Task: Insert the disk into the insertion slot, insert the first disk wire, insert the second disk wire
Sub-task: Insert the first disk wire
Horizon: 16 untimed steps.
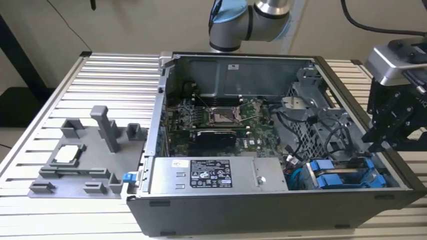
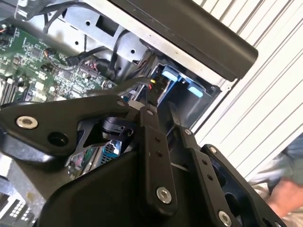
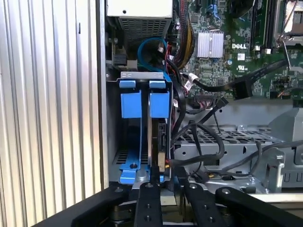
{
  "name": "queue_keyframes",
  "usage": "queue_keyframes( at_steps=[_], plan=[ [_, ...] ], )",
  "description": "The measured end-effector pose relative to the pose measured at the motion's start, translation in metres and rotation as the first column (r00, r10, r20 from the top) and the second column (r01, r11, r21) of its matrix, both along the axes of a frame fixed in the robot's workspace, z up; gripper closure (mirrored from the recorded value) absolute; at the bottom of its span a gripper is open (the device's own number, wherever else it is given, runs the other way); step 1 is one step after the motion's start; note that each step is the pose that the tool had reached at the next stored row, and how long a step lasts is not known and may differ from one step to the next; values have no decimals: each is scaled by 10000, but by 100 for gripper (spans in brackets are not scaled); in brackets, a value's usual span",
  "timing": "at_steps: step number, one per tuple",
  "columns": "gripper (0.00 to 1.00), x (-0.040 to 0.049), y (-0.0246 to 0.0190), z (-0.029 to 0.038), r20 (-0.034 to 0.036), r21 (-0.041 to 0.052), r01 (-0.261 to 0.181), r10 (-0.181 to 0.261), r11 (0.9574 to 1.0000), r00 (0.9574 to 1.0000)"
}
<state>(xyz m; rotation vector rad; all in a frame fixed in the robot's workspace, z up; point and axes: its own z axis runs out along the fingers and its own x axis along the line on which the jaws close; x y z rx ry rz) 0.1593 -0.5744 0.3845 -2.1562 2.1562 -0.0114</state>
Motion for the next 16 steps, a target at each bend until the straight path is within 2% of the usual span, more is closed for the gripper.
queue_keyframes(
  at_steps=[8,11,13,15,16],
  plan=[
    [73,0,0,0,0,-2,8,-8,10000,10000],
    [73,-2,6,-2,-19,19,83,-83,10000,10000],
    [73,-10,10,-3,-45,102,116,-116,9999,9999],
    [73,-24,15,-3,-71,272,131,-129,9995,9999],
    [73,-31,17,-2,-83,389,134,-131,9992,9999]
  ],
)
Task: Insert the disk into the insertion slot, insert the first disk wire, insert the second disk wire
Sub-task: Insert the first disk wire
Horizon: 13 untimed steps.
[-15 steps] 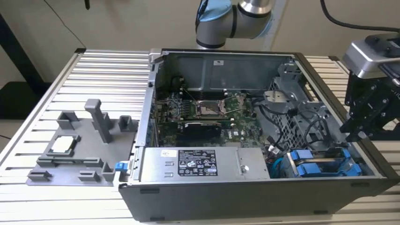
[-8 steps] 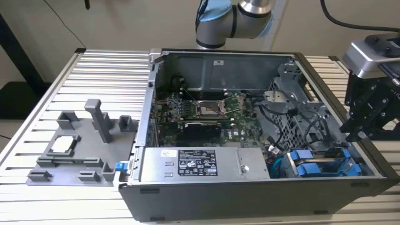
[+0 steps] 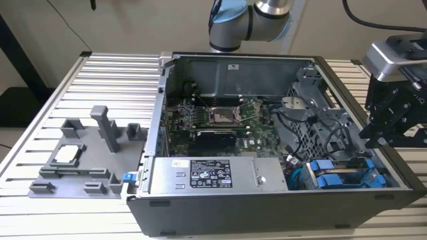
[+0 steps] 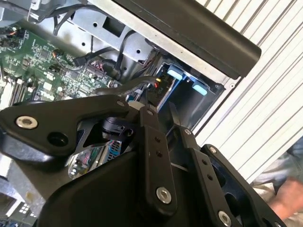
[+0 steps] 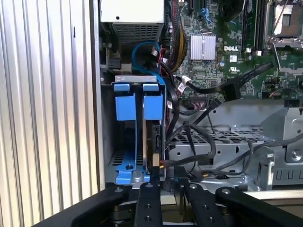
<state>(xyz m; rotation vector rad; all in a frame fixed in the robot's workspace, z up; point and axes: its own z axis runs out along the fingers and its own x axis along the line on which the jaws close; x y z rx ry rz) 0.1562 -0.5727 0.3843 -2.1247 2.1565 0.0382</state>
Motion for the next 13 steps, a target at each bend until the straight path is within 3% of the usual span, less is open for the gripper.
queue_keyframes(
  at_steps=[4,7,8,13],
  plan=[
    [73,-31,4,-1,-45,624,12,-9,9980,10000],
    [73,-55,6,-1,-80,1155,23,-14,9933,10000],
    [73,-64,11,0,-92,1264,26,-14,9920,10000],
    [73,-124,185,0,-115,1240,28,-14,9923,9999]
  ],
)
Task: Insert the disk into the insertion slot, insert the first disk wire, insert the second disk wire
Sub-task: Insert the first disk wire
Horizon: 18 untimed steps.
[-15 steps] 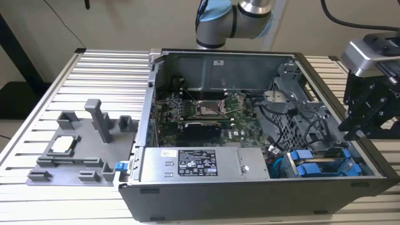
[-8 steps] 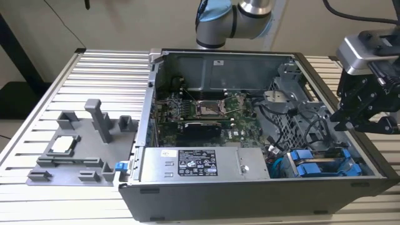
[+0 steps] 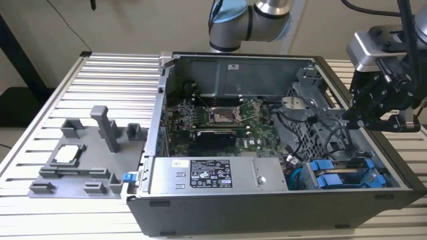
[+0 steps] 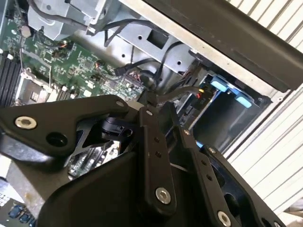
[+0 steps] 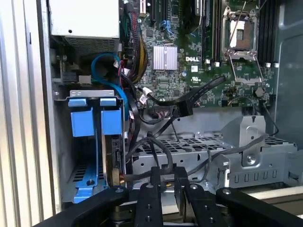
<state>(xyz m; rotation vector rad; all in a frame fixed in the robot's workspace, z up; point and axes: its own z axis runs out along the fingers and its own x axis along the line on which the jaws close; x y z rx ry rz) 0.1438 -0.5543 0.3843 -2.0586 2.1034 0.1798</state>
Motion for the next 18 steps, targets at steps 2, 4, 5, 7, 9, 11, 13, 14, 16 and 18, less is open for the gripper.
queue_keyframes(
  at_steps=[2,4,5,7,9,11,13,14,16,18],
  plan=[
    [73,-24,72,0,-2,-79,0,0,10000,10000],
    [73,-46,133,-1,-2,-232,0,0,9997,10000],
    [73,-57,167,0,-2,-299,0,0,9996,10000],
    [73,-81,237,-1,-2,-404,0,0,9992,10000],
    [73,-103,300,-2,-2,-577,0,0,9983,10000],
    [73,-119,337,-2,-3,-889,1,-1,9960,10000],
    [73,-126,362,-2,-5,-1247,0,0,9922,10000],
    [73,-133,389,-3,-5,-1391,0,0,9903,10000],
    [73,-159,460,-4,-3,-1503,0,-1,9886,10000],
    [73,-180,494,-4,-4,-1632,-10,10,9866,10000]
  ],
)
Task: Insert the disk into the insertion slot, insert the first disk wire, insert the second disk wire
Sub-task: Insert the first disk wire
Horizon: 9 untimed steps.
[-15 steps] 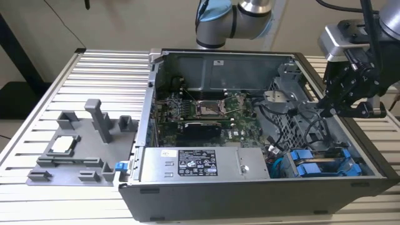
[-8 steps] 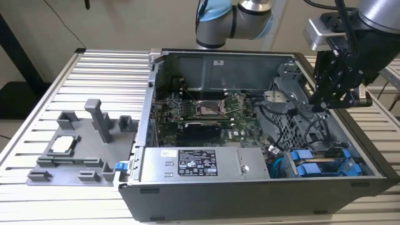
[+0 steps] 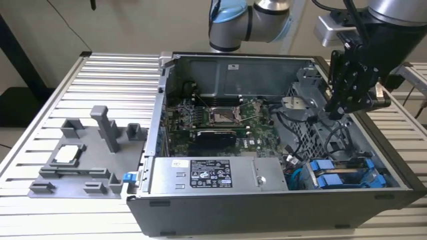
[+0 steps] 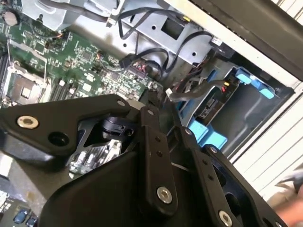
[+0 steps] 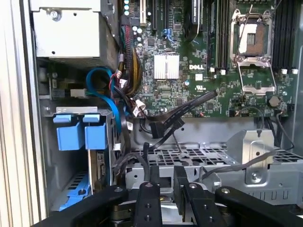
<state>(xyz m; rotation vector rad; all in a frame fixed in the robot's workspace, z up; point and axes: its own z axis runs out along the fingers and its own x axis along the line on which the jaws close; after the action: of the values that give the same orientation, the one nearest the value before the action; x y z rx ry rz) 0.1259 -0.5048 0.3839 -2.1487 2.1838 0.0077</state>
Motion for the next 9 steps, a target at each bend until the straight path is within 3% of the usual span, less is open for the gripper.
queue_keyframes(
  at_steps=[3,4,9],
  plan=[
    [73,-42,21,0,-1,-285,-56,56,9996,10000],
    [73,-54,28,4,-1,-341,-81,81,9994,10000],
    [73,-113,33,60,-2,-447,-124,124,9989,9999]
  ],
)
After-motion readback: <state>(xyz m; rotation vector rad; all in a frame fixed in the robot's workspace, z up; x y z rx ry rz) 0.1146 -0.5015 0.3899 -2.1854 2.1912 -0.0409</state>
